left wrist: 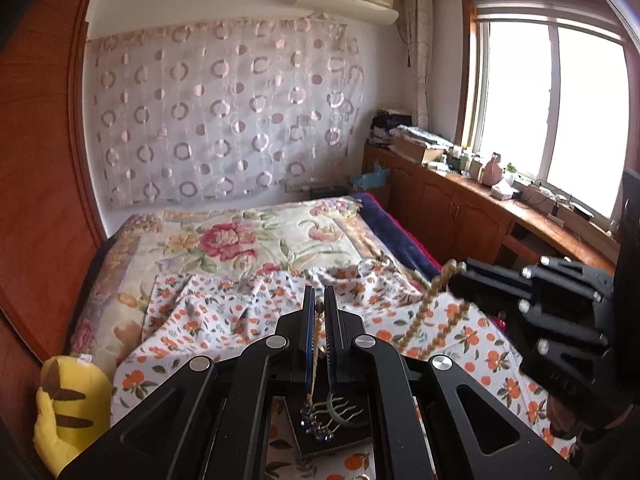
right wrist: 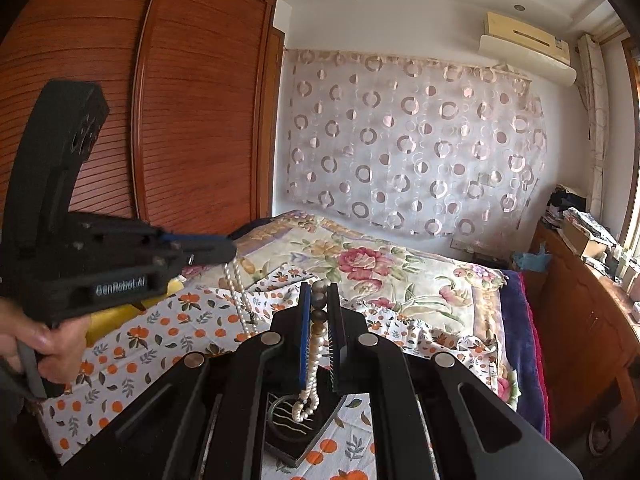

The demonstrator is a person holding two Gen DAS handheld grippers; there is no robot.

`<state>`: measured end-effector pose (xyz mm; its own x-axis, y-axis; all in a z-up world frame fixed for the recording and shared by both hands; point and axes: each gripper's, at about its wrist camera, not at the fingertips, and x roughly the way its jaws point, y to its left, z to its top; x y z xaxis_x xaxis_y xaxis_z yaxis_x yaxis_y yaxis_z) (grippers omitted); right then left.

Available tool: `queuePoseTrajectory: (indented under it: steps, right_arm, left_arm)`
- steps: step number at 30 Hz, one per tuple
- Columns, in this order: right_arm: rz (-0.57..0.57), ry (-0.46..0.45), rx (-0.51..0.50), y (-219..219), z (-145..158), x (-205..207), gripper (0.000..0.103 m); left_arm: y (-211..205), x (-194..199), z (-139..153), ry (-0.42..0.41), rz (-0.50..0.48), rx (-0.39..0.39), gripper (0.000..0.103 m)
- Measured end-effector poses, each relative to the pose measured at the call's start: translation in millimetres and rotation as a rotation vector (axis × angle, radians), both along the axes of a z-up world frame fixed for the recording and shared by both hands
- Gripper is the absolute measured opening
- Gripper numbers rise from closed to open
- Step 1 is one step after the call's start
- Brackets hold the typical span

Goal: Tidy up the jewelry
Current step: 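Carry both pearl necklaces over the black box with both grippers, then lower the necklaces into the box and open both grippers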

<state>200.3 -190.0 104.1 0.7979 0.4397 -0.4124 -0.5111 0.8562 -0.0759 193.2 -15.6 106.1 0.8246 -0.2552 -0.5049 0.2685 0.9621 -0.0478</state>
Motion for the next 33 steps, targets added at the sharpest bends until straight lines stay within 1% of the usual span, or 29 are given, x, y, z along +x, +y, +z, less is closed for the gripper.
queuePoseTrajectory:
  steps: [6, 12, 16, 23, 27, 28, 29, 31, 33]
  right_arm:
    - [-0.011, 0.07, -0.016, 4, -25, 17, 0.009]
    - [-0.013, 0.149, -0.019, 7, -51, 31, 0.009]
    - [-0.013, 0.164, -0.027, 11, -60, 30, 0.01]
    - [-0.008, 0.166, -0.021, 8, -63, 18, 0.01]
    - [0.01, 0.179, -0.024, 1, -74, -4, 0.01]
    - [0.012, 0.183, -0.028, 0, -77, -8, 0.01]
    - [0.015, 0.19, -0.034, -2, -83, -15, 0.01]
    - [0.028, 0.216, -0.039, -6, -97, -27, 0.01]
    - [0.032, 0.244, -0.052, -8, -113, -37, 0.01]
  left_arm:
    - [8, -6, -29, 0.04, 0.008, 0.004, 0.005]
    - [10, -21, -51, 0.064, -0.001, 0.031, 0.005]
    - [13, -33, -68, 0.085, -0.009, 0.025, 0.006]
    - [14, -53, -90, 0.107, -0.015, 0.037, 0.006]
    - [14, -66, -100, 0.115, -0.02, 0.041, 0.007]
    - [15, -68, -101, 0.117, -0.021, 0.039, 0.008]
    - [16, -72, -104, 0.12, -0.02, 0.039, 0.014]
    - [17, -80, -110, 0.118, -0.02, 0.041, 0.021]
    - [16, -86, -115, 0.123, -0.021, 0.045, 0.021]
